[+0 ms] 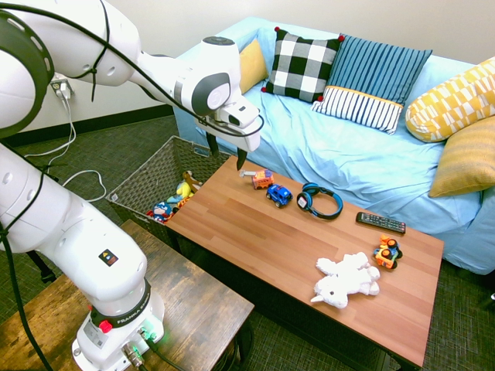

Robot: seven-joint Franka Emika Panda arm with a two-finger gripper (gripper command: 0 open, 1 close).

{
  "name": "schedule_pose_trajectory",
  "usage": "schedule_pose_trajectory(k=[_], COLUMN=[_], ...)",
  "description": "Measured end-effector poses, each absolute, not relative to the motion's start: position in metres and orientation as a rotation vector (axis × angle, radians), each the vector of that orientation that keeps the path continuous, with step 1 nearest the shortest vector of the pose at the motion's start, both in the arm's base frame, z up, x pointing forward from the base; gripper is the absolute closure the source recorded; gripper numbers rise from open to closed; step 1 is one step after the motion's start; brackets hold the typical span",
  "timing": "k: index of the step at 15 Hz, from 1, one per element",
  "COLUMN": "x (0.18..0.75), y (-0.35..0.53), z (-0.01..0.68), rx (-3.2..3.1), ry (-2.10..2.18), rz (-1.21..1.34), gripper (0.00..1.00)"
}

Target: Put the stuffed toy in the basket

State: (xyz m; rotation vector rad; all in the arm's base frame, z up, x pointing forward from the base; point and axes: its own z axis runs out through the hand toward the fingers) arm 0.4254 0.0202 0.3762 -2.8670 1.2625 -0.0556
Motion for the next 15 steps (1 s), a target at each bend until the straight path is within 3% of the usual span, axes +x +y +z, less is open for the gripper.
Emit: schedule_pose_trajectory(k=[8,15], x=[0.427,0.387], y=[-0.062,-0.214], z=[0.372,0.287], rx=[-2.792,-2.661], ry=[1.413,1.742], rz=[-0.296,-0.383], gripper=[0.0,0.0])
